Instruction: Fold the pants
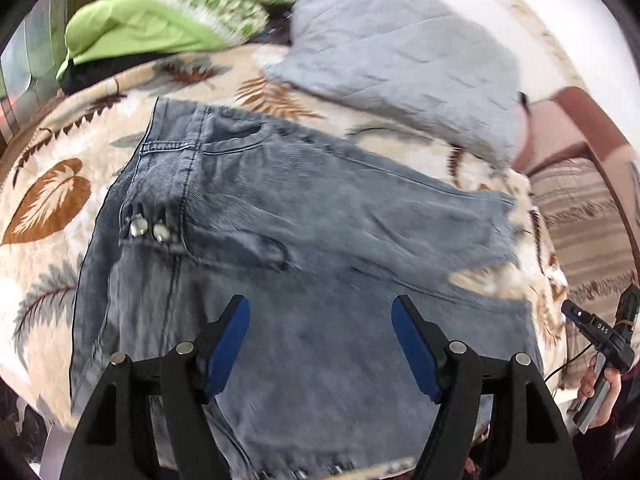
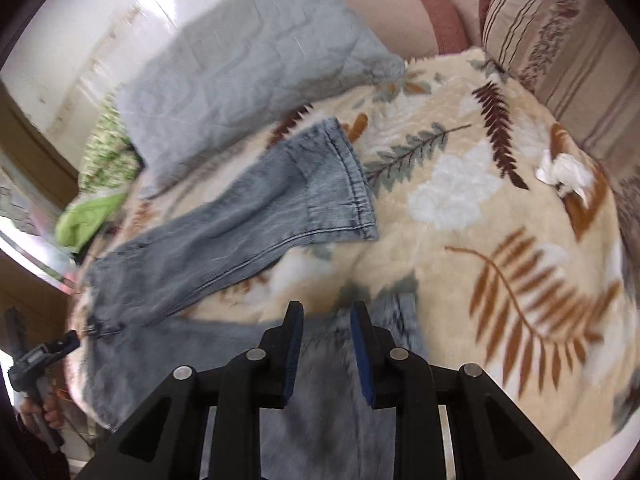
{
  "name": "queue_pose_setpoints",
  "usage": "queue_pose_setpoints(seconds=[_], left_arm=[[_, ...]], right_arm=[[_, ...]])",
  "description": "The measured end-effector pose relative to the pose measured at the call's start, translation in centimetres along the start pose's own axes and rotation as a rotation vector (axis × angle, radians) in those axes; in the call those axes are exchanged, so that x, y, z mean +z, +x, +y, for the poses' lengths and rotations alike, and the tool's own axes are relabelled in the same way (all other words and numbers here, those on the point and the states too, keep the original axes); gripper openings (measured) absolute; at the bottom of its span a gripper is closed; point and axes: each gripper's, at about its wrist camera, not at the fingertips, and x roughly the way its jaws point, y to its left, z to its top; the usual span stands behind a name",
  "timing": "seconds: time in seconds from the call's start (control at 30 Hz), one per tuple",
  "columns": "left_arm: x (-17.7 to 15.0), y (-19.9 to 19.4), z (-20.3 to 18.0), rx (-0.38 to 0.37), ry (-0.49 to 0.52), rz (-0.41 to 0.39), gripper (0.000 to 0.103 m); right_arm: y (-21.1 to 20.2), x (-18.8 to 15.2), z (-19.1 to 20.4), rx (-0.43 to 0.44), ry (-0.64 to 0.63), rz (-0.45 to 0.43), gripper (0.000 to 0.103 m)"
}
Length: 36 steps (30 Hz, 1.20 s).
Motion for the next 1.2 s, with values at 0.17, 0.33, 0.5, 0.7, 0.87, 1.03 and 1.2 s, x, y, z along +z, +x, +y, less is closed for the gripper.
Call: queue_pose_setpoints(seconds=[0.17, 0.33, 0.5, 0.7, 0.87, 1.03, 1.2], left_arm=[[-3.0, -3.7, -3.8, 0.064, 0.078, -0.118, 0.086], [-4.6, -6.8, -6.5, 0.177, 0.175, -0.225, 0.095], [-6.7, -8.1, -7.0, 0.197, 0.206, -0.259, 0.096], [-9.5, -6.8, -5.7, 0.234, 0.23, -0.2, 0.096], [-10.5, -6.0, -4.1, 0.27, 0.192, -0.175, 0.096], [-10.3, -6.6, -4.1, 0.313, 0.184, -0.226, 0.096], [-9.9, -7.2, -5.1, 0.345, 0.207, -0.271, 0.096]], right_arm=[[-5.2, -2.6, 2.6, 0.047, -0.051, -0.119, 0.027], [-8.5, -5.2, 6.1, 0.042, -0.142, -0.205, 0.027], [-9.0, -7.6, 8.2, 0.046, -0.2, -0.185, 0.027], [-7.9, -9.5, 7.9, 0.065, -0.189, -0.128, 0.027], [-6.3, -10.5, 7.5, 0.054, -0.177, -0.079, 0.027], [-4.9, -11.0, 7.9, 0.052, -0.186, -0.044, 0.027], [-5.0, -11.0, 9.5, 0.064, -0.221, -0.06, 0.027]])
